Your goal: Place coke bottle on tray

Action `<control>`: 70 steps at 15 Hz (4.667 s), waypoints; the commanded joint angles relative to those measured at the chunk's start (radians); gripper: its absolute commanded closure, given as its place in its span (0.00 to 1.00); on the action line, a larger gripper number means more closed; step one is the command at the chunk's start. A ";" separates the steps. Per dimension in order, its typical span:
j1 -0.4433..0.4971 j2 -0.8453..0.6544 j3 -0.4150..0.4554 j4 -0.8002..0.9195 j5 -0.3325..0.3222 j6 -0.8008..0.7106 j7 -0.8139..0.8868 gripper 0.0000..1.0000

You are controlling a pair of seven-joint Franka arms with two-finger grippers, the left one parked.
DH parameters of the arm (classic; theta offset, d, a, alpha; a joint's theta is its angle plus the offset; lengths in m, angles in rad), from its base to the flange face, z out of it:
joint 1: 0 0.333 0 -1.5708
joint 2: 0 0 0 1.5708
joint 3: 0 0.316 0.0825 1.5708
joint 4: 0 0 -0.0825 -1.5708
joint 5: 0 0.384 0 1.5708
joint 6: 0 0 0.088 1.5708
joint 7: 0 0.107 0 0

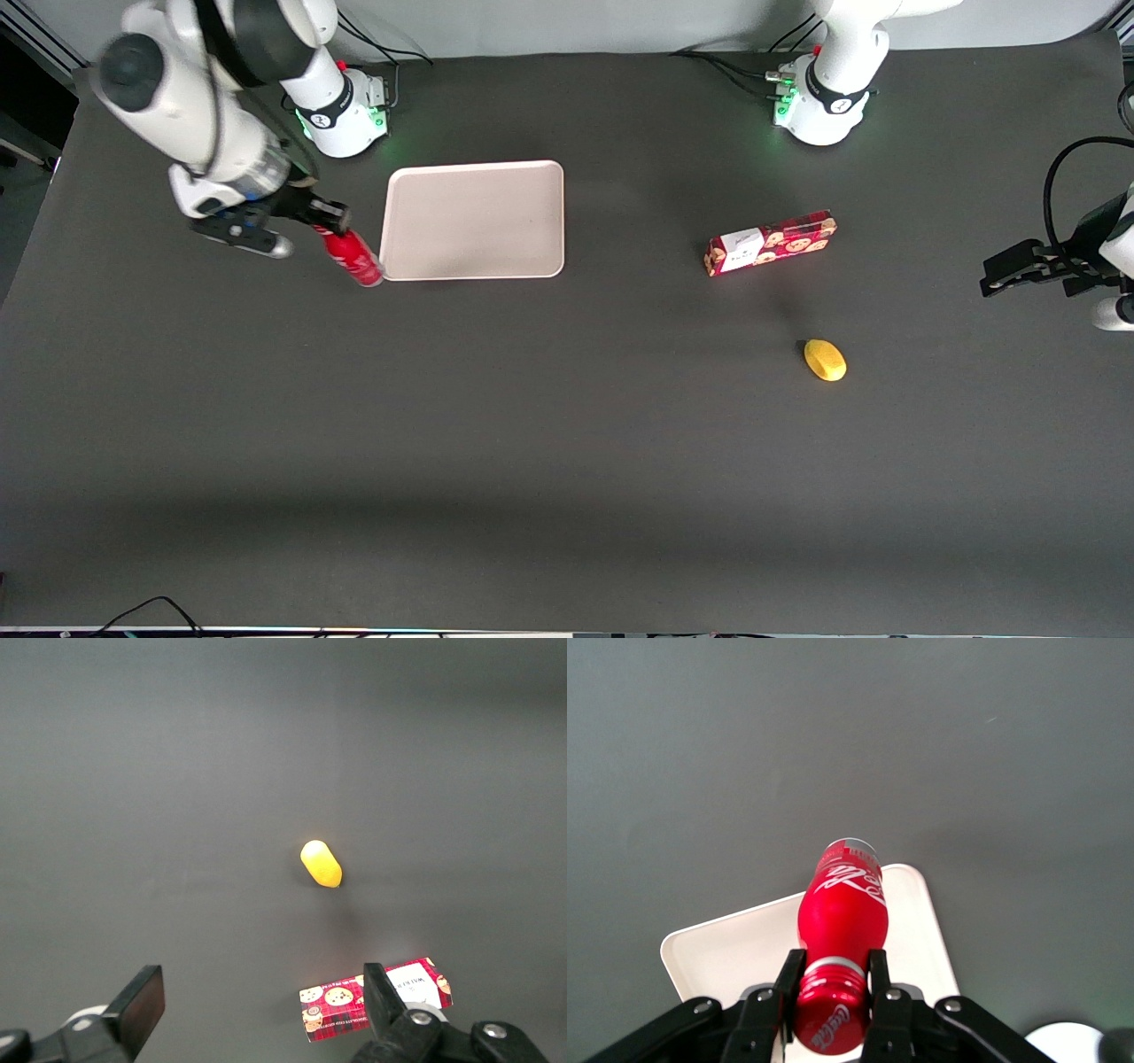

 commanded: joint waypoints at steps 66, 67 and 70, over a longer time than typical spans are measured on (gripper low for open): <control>0.248 0.274 -0.448 0.326 -0.224 -0.058 -0.041 0.00; 0.248 0.270 -0.435 0.328 -0.224 -0.063 -0.040 0.00; 0.211 0.263 -0.386 0.328 -0.224 -0.080 -0.040 0.00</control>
